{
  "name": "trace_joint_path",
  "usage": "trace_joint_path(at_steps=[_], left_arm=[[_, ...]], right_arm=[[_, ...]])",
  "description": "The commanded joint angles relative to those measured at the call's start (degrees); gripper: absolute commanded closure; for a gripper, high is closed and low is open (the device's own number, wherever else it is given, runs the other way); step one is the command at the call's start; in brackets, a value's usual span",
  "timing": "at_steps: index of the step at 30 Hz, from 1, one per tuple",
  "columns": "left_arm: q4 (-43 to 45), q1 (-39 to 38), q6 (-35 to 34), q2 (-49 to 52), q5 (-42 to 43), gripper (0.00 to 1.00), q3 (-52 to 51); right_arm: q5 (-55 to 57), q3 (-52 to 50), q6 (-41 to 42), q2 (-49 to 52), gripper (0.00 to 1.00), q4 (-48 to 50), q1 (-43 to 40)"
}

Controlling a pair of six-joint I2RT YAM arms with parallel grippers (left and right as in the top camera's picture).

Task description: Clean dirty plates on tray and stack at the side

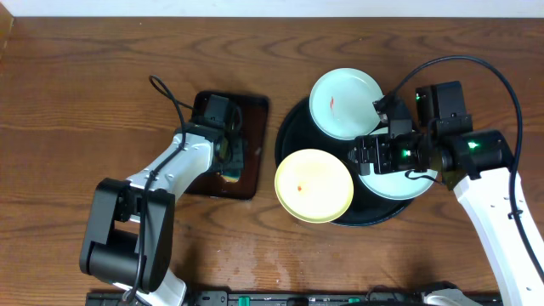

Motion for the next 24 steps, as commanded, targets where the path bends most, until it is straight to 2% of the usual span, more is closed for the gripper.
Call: trace_joint_path(at_steps=[1, 4, 6, 15, 18, 20, 24], left_arm=[[-3.3, 0.5, 0.1, -1.6, -1.9, 0.93, 2.4], [-7.1, 0.5, 0.1, -4.3, -1.9, 0.93, 4.7], [-9.1, 0.5, 0.1, -6.4, -1.9, 0.93, 5.9], [-15.8, 0.5, -0.5, -18.9, -0.3, 0.93, 7.4], [-17.1, 0.5, -0.6, -21.9, -0.3, 0.93, 7.4], [-17.8, 0.5, -1.4, -23.4, -0.3, 0.93, 7.4], [-18.2, 0.5, -1.4, -24.1, 1.2, 0.93, 7.4]], right_arm=[[3.2, -2.8, 0.5, -0.2, 0.18, 0.8, 0.6], [5.9, -7.0, 2.8, -0.1, 0.22, 3.2, 0.6], [7.1, -10.2, 5.0, 0.1, 0.29, 6.0, 0.6], [6.4, -27.6, 8.7, 2.4, 0.36, 26.9, 1.8], [6.3, -28.8, 7.7, 5.0, 0.38, 29.0, 3.5], [6.9, -28.8, 6.6, 7.8, 0.46, 30.4, 5.1], [11.3, -28.8, 9.0, 12.9, 0.5, 32.3, 6.4]])
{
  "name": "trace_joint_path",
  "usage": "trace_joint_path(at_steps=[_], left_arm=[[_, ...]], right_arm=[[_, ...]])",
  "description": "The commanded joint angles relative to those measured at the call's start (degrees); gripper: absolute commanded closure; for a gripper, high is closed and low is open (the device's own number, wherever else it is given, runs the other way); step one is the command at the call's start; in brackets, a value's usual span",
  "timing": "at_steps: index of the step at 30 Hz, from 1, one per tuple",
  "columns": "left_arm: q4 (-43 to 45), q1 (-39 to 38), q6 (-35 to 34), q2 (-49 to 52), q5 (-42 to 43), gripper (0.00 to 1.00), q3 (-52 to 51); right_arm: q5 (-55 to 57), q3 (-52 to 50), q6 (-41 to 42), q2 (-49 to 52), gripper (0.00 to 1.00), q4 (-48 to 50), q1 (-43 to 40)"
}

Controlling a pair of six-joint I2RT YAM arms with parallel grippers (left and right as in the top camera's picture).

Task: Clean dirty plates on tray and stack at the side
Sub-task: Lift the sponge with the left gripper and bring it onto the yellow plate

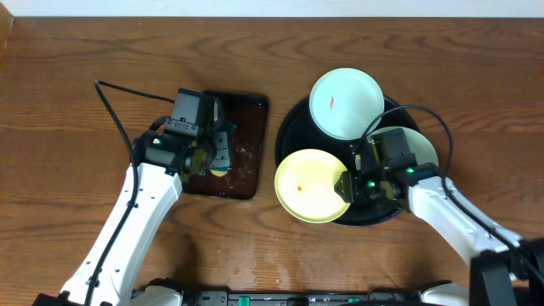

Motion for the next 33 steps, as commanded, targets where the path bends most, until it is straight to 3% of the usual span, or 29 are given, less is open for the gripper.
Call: trace_joint_path(at_steps=[1, 8, 16, 23, 33], left_arm=[[-0.6, 0.4, -0.8, -0.7, 1.5, 0.93, 1.4], [-0.7, 0.4, -0.8, -0.7, 4.1, 0.93, 1.4], [0.8, 0.4, -0.8, -0.7, 6.7, 0.92, 1.4], [3.3, -1.6, -2.2, -0.4, 9.6, 0.93, 1.4], [13.1, -12.9, -9.7, 7.9, 11.2, 0.92, 1.4]], right_arm=[[4.2, -0.1, 2.0, 4.3, 0.52, 1.6, 1.0], [4.3, 1.0, 3.5, 4.7, 0.99, 5.6, 0.0], [18.0, 1.7, 7.7, 3.1, 0.99, 8.0, -0.7], [22.6, 1.7, 9.7, 3.1, 0.99, 8.6, -0.5], [15.8, 1.7, 6.8, 3.1, 0.99, 8.9, -0.4]])
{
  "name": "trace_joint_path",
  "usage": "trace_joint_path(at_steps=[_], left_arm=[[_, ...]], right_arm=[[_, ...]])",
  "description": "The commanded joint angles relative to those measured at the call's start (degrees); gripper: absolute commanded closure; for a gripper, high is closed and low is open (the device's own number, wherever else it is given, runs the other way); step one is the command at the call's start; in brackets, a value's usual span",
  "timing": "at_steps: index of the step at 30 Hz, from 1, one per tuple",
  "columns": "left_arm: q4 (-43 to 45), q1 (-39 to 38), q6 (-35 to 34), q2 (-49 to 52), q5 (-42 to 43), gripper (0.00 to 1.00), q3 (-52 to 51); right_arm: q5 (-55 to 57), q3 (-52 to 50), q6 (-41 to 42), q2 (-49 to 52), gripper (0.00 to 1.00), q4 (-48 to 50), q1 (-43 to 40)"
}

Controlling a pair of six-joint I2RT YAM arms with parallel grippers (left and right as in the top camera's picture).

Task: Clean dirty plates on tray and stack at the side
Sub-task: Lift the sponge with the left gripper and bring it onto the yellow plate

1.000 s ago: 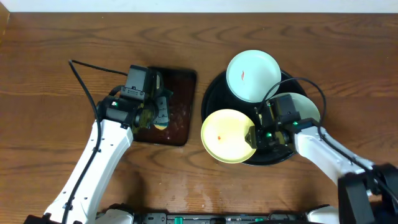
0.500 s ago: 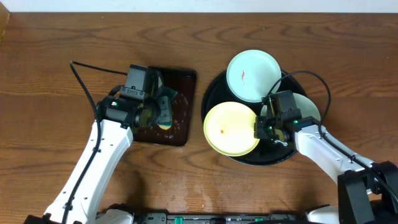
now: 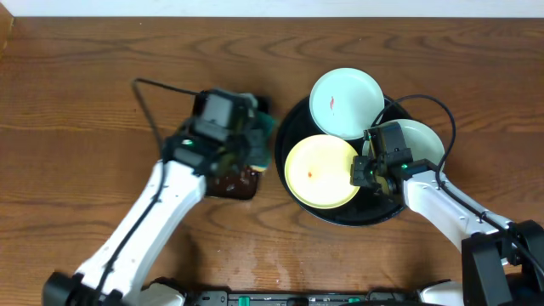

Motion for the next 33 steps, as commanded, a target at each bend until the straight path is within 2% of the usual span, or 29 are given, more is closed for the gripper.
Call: trace_joint_path(at_steps=[1, 9, 15, 19, 24, 28, 33], left_arm=[[3.9, -4.4, -4.9, 5.9, 3.4, 0.92, 1.4], [21.4, -12.2, -13.0, 21.4, 10.0, 0.92, 1.4], [25.4, -14.5, -17.0, 30.5, 10.0, 0.93, 1.4], [21.7, -13.9, -17.0, 34.2, 7.6, 0.92, 1.4], [8.2, -10.8, -17.8, 33.4, -9.7, 0.93, 2.9], [-0.5, -8.8, -17.0, 32.9, -16.8, 0.93, 6.8], [-3.3, -8.4, -16.5, 32.9, -21.0, 0.93, 9.5]], right_arm=[[-0.9, 1.0, -0.7, -0.9, 0.99, -0.3, -0.3], [-0.9, 1.0, -1.1, -0.9, 0.99, -0.9, -0.2], [-0.9, 1.0, -1.1, -0.9, 0.99, -1.0, -0.3], [-0.9, 1.0, -1.1, -0.9, 0.99, -1.0, -0.3], [-0.9, 1.0, -1.1, -0.9, 0.99, -1.1, -0.3], [-0.9, 1.0, -1.1, -0.9, 0.99, -1.2, -0.3], [-0.9, 1.0, -1.1, -0.9, 0.99, -1.9, -0.3]])
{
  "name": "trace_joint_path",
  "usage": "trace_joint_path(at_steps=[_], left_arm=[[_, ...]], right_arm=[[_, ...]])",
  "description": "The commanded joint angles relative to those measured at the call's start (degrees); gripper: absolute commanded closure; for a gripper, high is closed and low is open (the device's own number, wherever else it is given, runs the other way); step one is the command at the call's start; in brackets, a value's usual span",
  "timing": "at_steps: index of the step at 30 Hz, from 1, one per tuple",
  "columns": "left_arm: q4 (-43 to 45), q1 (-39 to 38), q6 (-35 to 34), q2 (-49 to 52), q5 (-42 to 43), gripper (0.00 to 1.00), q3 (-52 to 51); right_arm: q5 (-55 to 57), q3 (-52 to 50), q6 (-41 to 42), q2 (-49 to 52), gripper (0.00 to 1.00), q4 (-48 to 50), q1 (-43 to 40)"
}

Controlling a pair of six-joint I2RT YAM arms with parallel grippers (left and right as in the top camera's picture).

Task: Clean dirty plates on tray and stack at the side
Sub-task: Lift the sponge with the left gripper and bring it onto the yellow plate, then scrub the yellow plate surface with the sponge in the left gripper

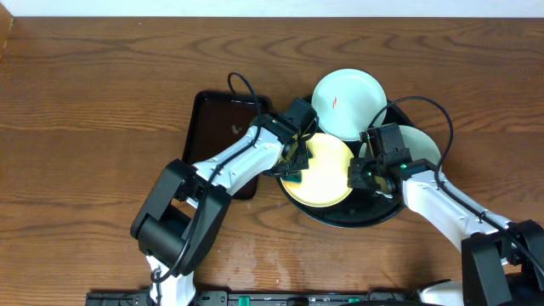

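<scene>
A yellow plate (327, 166) lies in the round black tray (374, 214). My left gripper (293, 163) is at the plate's left side, shut on a yellow-green sponge (291, 177) that rests on the plate. At the plate's right rim sits my right gripper (355, 174), shut on that rim. A pale green plate (347, 102) with a red stain lies at the tray's far side. Another pale plate (422, 144) lies at the tray's right, partly under my right arm.
A dark rectangular tray (223, 127) with wet smears lies left of the round tray, under my left arm. Cables loop over both arms. Bare wooden table stretches to the left and along the front.
My left gripper has moved with the sponge from over the dark tray's right edge to the yellow plate's left side. The right gripper and the plate have stayed where they were.
At first my left gripper was on the sponge in the dark tray and the yellow plate overhung the round tray's left rim. Then my right gripper was at that plate's right edge. Later the plate lay further inside the tray. Now the sponge is on it.
</scene>
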Motion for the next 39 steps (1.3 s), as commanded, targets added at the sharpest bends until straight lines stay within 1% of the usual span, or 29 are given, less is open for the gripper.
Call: trace_joint_path(at_steps=[1, 3, 4, 10, 12, 18, 22, 25, 27, 29, 31, 35, 38, 39], left_arm=[[-2.0, 2.0, 0.3, 2.5, -14.4, 0.93, -0.7], [-1.0, 1.9, 0.0, 2.7, -13.5, 0.92, -0.7], [0.1, 1.8, 0.0, 2.8, -11.7, 0.92, -0.7], [14.3, 1.1, 0.0, 4.0, 8.9, 0.91, -0.8], [17.8, 0.2, -0.2, 4.2, 12.6, 0.91, -0.8], [19.2, -4.3, -1.0, 5.5, 13.6, 0.91, -0.8], [19.4, -7.5, -1.0, 7.1, 18.0, 0.91, -0.8], [19.1, -8.9, -0.8, 7.9, 18.5, 0.91, -0.8], [19.0, -9.1, -0.5, 7.8, 20.9, 0.91, -0.8], [19.1, -9.0, 0.0, 7.8, 23.6, 0.92, -0.8], [18.3, -8.6, 0.6, 7.8, 23.6, 0.92, -0.8], [15.6, -6.1, 0.6, 7.7, 21.2, 0.92, -0.8], [10.9, -2.8, 1.2, 7.3, 18.6, 0.93, -0.7], [7.2, -0.8, 1.2, 6.6, 15.4, 0.93, -0.7]], right_arm=[[2.3, 0.9, -0.9, -0.9, 0.99, -0.8, -0.4], [2.3, 0.9, -1.0, -0.9, 0.99, -1.0, -0.4], [2.3, 0.9, -1.1, -0.9, 0.99, -1.0, -0.4], [2.3, 0.9, -3.8, -0.9, 0.99, -1.0, -0.4], [2.3, 0.9, -3.8, -0.9, 0.99, -1.0, -0.4], [2.3, 0.9, -3.9, -0.9, 0.99, -0.9, -0.4], [2.3, 0.9, -4.4, -0.9, 0.99, -0.9, -0.4], [2.3, 0.9, -4.4, -0.9, 0.99, -0.9, -0.4], [2.3, 0.9, -4.4, -0.9, 0.99, -0.9, -0.4], [2.3, 0.9, -4.4, -0.9, 0.99, -0.9, -0.4], [2.3, 0.9, -4.4, -0.9, 0.99, -0.9, -0.4], [2.3, 0.9, -4.4, -0.9, 0.99, -0.9, -0.4], [2.3, 0.9, -4.4, -0.9, 0.99, -0.9, -0.4], [2.3, 0.9, -4.4, -0.9, 0.99, -0.9, -0.4]])
